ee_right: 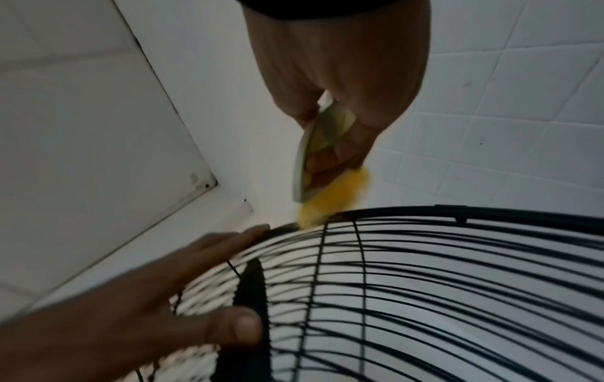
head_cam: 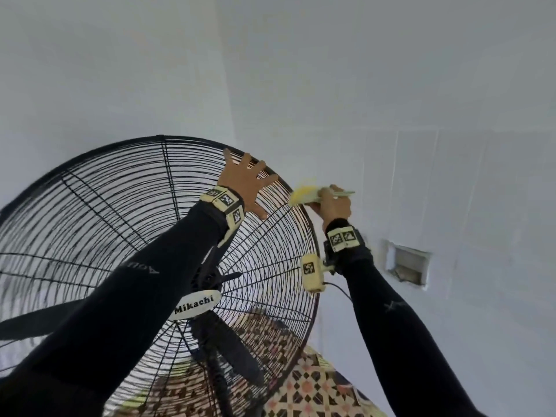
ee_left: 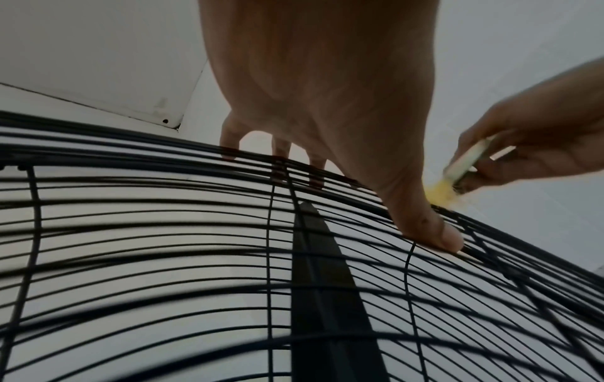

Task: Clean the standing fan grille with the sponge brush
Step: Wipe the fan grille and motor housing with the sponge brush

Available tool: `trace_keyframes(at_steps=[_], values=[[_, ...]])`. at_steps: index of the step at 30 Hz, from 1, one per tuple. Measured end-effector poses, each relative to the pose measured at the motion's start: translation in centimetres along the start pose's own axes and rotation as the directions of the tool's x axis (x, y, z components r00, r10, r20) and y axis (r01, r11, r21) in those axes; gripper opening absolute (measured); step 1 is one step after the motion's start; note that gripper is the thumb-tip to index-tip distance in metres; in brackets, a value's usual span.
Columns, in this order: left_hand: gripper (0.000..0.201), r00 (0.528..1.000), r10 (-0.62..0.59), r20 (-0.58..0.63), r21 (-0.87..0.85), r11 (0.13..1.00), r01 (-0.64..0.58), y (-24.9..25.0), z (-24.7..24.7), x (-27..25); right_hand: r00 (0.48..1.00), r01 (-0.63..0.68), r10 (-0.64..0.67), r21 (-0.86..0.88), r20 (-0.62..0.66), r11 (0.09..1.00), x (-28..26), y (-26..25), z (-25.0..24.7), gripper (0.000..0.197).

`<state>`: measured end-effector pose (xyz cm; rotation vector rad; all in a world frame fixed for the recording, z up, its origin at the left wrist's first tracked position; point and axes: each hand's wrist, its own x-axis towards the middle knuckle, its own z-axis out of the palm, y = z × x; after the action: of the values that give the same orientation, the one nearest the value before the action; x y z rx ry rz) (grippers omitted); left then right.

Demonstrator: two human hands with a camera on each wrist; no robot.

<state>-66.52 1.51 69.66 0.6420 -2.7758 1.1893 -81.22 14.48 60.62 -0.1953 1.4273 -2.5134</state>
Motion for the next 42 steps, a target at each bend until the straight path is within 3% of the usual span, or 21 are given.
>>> trace_keyframes(at_steps=[3,4,7,11,17,21,24,26,28,31,33,36,37,39,41,42], values=[[0.113,1.000,-0.014,0.000,0.012,1.000,0.014,-0.3,0.4,0.5,0.986,-0.063,0.070,-0.053,0.152,0.997,0.1,0.0,-0.6,0.011],[0.113,1.000,-0.019,0.002,0.016,1.000,0.019,-0.4,0.5,0.6,0.985,-0.064,0.071,-0.052,0.156,0.997,0.4,0.1,-0.8,0.011],[0.113,1.000,-0.024,-0.001,0.011,1.000,0.024,-0.3,0.8,0.8,0.999,0.050,-0.050,-0.066,0.001,0.997,1.0,1.3,-0.7,0.027],[0.112,0.998,-0.064,0.011,-0.003,0.998,0.064,-0.4,1.0,1.0,0.989,0.123,-0.106,-0.164,0.107,0.979,-1.3,2.9,-0.5,0.005],[0.117,0.991,-0.074,-0.109,-0.073,0.995,0.066,-1.3,2.2,-0.6,0.953,0.302,-0.299,-0.187,0.046,0.935,-4.6,5.8,0.3,0.038],[0.125,0.979,-0.135,-0.152,-0.102,0.987,0.120,-3.4,3.2,-3.8,0.938,0.344,-0.328,-0.202,0.108,0.917,-6.7,5.7,0.3,0.035],[0.129,0.961,-0.239,-0.142,-0.136,0.966,0.221,-5.8,3.5,-6.4,0.955,0.292,-0.295,-0.191,0.016,0.937,-7.2,4.6,0.2,0.032],[0.132,0.935,-0.337,-0.115,-0.176,0.933,0.314,-7.7,4.2,-8.6,0.939,0.332,-0.343,-0.198,-0.022,0.922,-9.2,5.4,0.4,0.032],[0.136,0.914,-0.392,-0.106,-0.233,0.903,0.360,-9.0,4.9,-10.5,0.920,0.391,-0.387,-0.205,0.061,0.897,-11.8,7.5,0.5,0.038],[0.139,0.903,-0.421,-0.088,-0.277,0.881,0.384,-9.7,5.1,-11.9,0.880,0.450,-0.383,-0.235,0.280,0.862,-15.0,9.6,0.4,0.036],[0.140,0.897,-0.435,-0.082,-0.305,0.868,0.393,-9.5,4.7,-11.8,0.865,0.496,-0.455,-0.217,0.212,0.841,-15.2,8.9,0.5,0.032],[0.140,0.901,-0.428,-0.073,-0.330,0.863,0.384,-8.8,4.1,-11.5,0.869,0.484,-0.489,-0.084,-0.070,0.871,-14.2,7.5,1.2,0.024],[0.141,0.901,-0.429,-0.067,-0.329,0.862,0.386,-8.6,4.0,-11.3,0.867,0.490,-0.496,-0.094,-0.050,0.867,-14.2,7.8,1.4,0.019],[0.141,0.898,-0.434,-0.077,-0.319,0.864,0.390,-8.3,3.9,-11.0,0.871,0.477,-0.441,-0.151,0.217,0.866,-14.7,9.0,1.5,0.006],[0.140,0.895,-0.438,-0.082,-0.310,0.865,0.395,-8.0,3.8,-10.9,0.800,0.518,-0.359,-0.250,0.481,0.818,-15.1,10.2,0.9,0.013],[0.140,0.894,-0.440,-0.086,-0.310,0.864,0.395,-7.9,4.0,-10.9,0.779,0.558,-0.387,-0.262,0.494,0.787,-14.8,10.4,0.4,0.015]])
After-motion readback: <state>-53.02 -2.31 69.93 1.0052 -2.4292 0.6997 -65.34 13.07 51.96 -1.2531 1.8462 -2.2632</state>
